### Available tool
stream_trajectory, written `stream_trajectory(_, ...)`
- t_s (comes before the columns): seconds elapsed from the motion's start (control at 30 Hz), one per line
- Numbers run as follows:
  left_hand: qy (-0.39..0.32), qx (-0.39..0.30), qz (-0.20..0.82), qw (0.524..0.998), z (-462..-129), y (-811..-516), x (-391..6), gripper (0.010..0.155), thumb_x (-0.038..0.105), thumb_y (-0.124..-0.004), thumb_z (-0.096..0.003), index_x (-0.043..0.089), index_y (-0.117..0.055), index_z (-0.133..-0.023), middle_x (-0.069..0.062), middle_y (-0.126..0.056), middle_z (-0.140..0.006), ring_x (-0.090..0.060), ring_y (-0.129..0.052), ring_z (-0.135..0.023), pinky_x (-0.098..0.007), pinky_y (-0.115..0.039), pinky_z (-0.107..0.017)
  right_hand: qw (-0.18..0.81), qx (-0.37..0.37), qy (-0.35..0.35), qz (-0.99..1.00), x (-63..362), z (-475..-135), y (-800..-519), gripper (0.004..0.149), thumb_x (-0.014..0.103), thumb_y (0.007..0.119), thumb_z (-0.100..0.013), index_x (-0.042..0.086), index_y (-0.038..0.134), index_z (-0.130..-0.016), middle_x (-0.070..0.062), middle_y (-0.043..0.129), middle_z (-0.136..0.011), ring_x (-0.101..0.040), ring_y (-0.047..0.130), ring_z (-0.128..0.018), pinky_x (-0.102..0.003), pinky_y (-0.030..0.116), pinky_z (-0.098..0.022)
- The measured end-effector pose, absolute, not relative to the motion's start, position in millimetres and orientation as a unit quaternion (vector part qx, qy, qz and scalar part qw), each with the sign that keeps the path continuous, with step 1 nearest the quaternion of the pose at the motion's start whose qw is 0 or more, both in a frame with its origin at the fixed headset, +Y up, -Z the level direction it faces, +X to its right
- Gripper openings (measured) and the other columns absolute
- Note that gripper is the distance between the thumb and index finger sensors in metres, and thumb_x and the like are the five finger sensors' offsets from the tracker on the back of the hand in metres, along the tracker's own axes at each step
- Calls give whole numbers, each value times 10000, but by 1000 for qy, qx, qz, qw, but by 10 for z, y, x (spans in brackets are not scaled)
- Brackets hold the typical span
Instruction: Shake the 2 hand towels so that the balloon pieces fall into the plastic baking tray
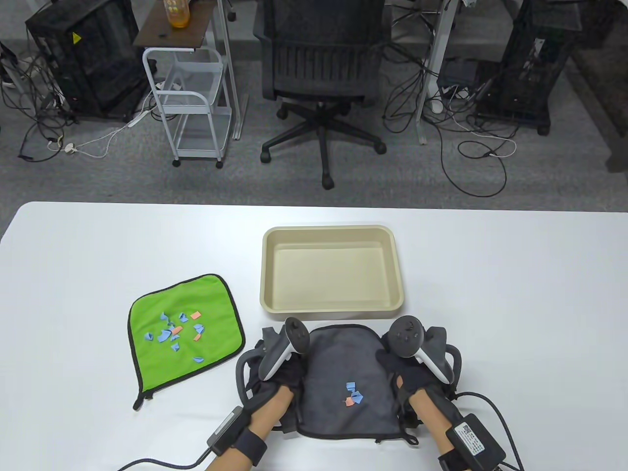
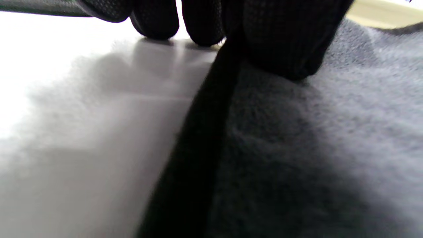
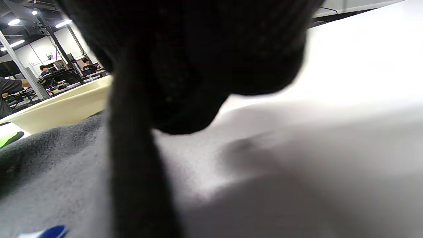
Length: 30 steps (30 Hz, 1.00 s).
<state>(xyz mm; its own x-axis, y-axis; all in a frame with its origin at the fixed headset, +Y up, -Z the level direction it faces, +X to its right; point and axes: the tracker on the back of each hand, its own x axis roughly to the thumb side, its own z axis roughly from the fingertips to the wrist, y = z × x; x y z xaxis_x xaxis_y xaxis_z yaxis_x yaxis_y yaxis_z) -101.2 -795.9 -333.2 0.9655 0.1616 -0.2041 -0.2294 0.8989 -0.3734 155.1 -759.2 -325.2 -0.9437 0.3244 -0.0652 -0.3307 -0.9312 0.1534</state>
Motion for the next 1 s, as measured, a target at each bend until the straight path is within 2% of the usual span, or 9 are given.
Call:
stream_trajectory(0.17,67,-205,159,964,-3270,-7807,-1048,364,434,-765,-380,421,-687,-736,71,-779,-880,-280,-852,-750,-501,-719,-552,173,-26,76,982,1509,-3244,-7478,408,425,836,-386,291,752,-762,-20,808,-949,43,1083,-251,-113,938,-114)
stream_trajectory(0.3,47,-231,155,959,-3237,-7669,-1019,360,450,-757,-384,458,-681,-735,96,-883,-779,-233,-993,-710,-453,-841,-500,184,-47,107,976,1459,-3265,-7375,409,423,845,-386,281,762,-761,-29,826,-935,62,1084,-216,-95,938,-82)
stream_trajectory(0.43,35,-243,141,959,-3261,-7472,-976,362,475,-748,-385,467,-674,-739,137,-967,-626,-146,-1173,-504,-351,-1002,-294,179,-65,160,969,1345,-3306,-7242,411,417,847,-391,270,763,-765,-47,826,-934,67,1087,-207,-85,942,-70)
stream_trajectory(0.63,23,-265,162,950,-3352,-7084,-912,360,466,-759,-390,446,-691,-743,142,-1009,-481,-75,-1246,-273,-276,-1049,-122,193,-65,175,963,1239,-3428,-6950,413,425,844,-392,272,762,-767,-44,833,-929,75,1091,-192,-72,943,-53)
stream_trajectory(0.77,24,-270,176,946,-3482,-6832,-908,361,461,-761,-393,431,-697,-747,130,-1011,-440,-57,-1247,-197,-263,-1047,-80,229,-61,189,953,1233,-3564,-6744,414,424,846,-394,265,765,-768,-49,837,-924,80,1091,-183,-66,942,-42)
stream_trajectory(1.0,45,-274,223,934,-3907,-6523,-1006,364,450,-766,-391,418,-704,-749,114,-1008,-414,-72,-1232,-151,-274,-1032,-69,278,-73,193,938,1282,-3956,-6456,415,416,848,-396,256,764,-769,-58,837,-923,81,1092,-186,-63,945,-43)
